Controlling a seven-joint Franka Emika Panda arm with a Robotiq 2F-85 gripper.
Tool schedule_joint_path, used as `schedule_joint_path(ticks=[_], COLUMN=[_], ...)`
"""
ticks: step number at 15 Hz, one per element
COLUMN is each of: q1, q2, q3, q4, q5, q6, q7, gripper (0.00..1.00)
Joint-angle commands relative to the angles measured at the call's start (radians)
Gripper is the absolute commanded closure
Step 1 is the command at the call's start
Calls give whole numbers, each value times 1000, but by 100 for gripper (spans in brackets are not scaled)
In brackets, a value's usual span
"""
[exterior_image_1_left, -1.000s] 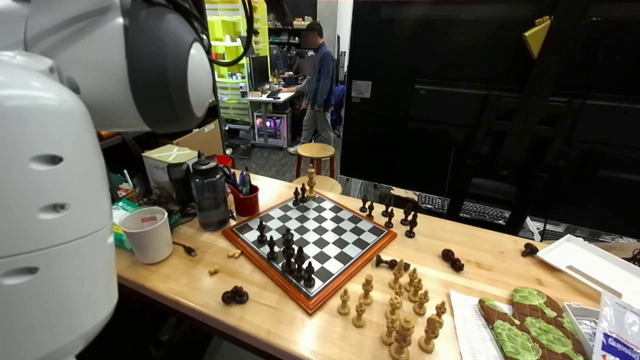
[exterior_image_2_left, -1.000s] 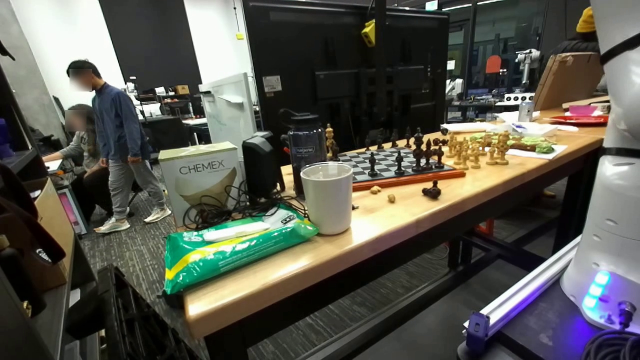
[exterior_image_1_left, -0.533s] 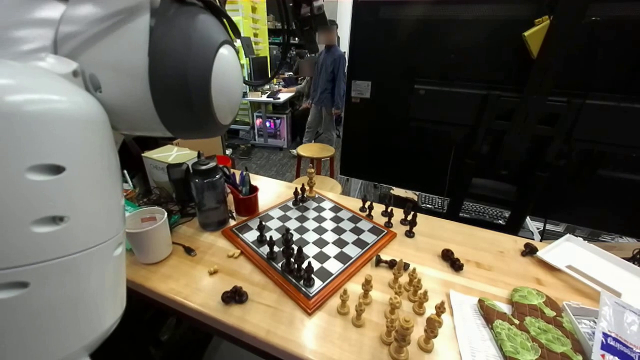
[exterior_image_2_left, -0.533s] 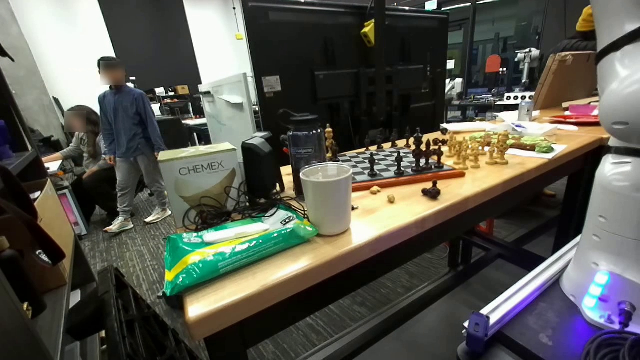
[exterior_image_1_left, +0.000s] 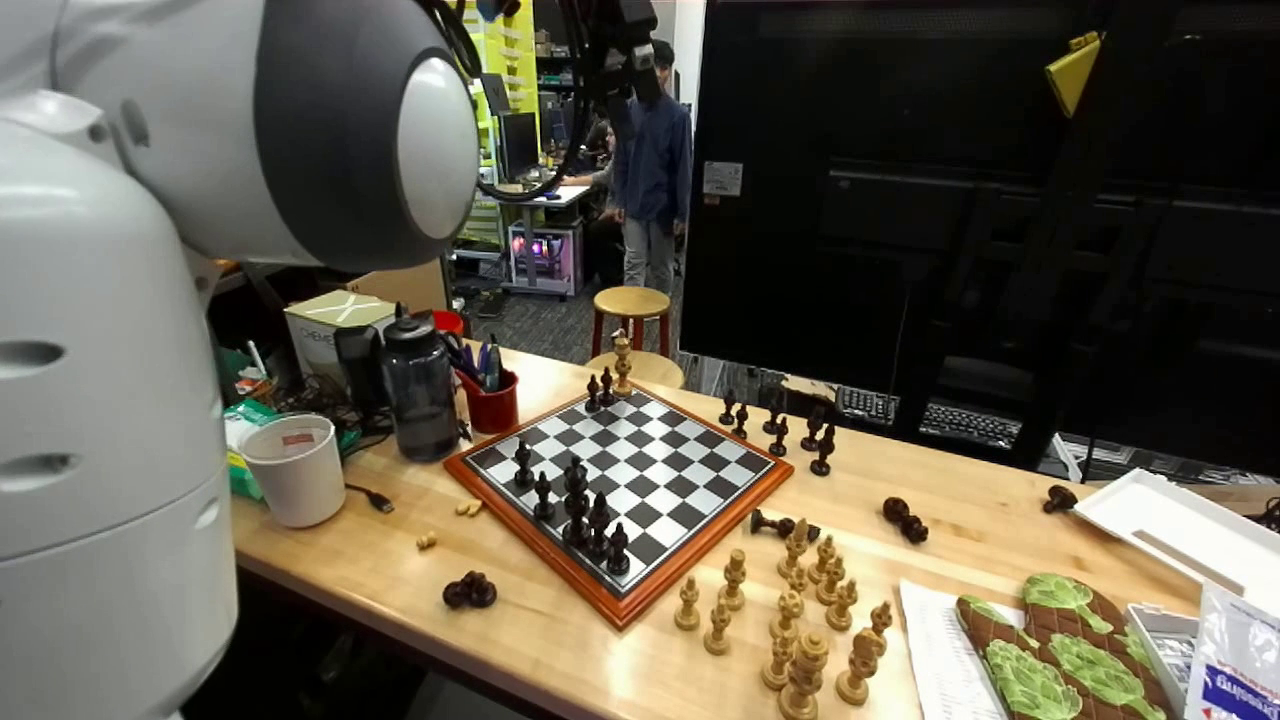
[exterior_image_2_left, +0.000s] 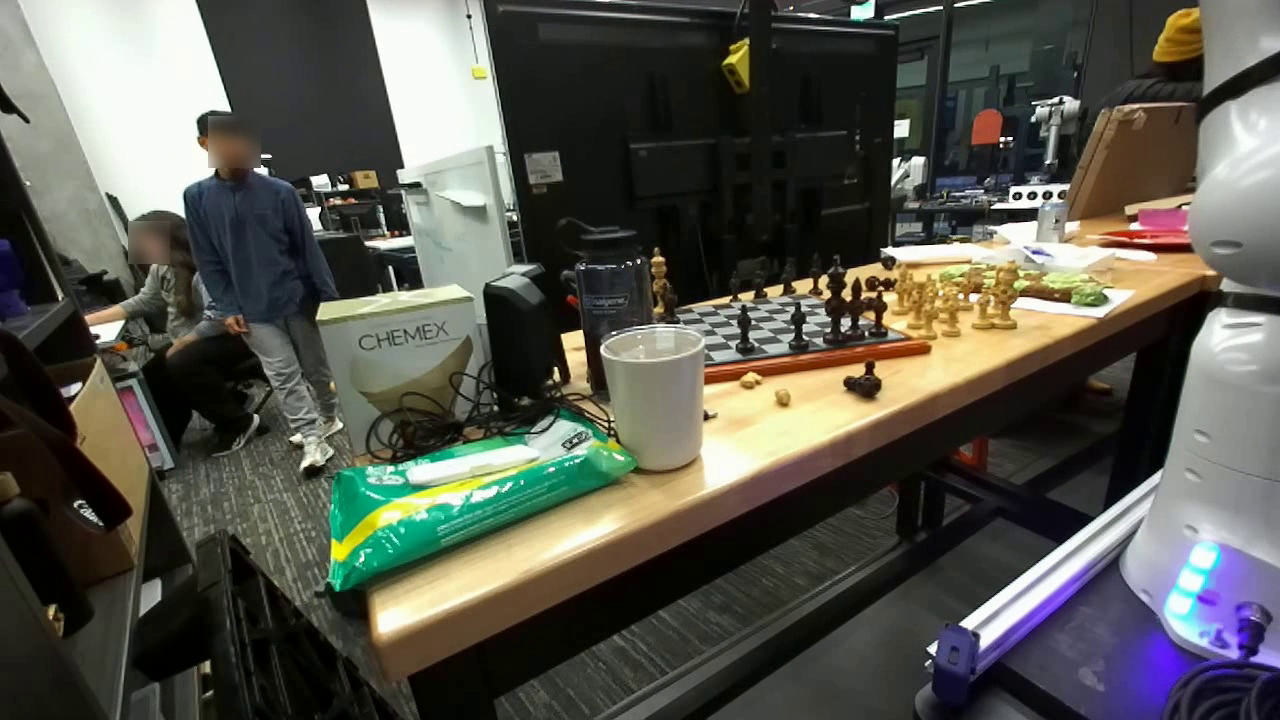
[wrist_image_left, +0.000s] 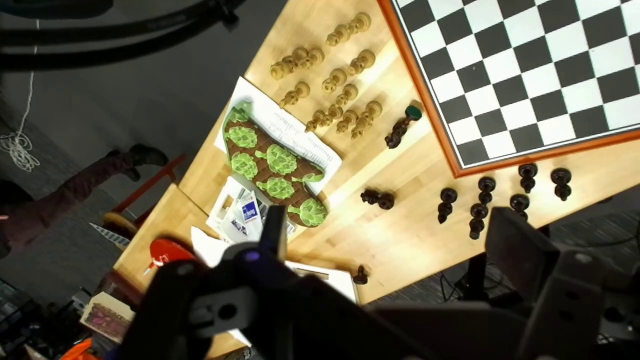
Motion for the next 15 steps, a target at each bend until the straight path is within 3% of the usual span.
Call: schedule_joint_path(ticks=[1,7,14,15], q1=[-36,-91,-132,-62], q2=[-104,-211,-338,-348], q3=[3,-19,-49,-126], q4=[-153,-371,-741,-791], q5=[58,154,267,285], q6=[76,199,455,495], q7=[-2,0,23,28], gripper=[0,0,0,0])
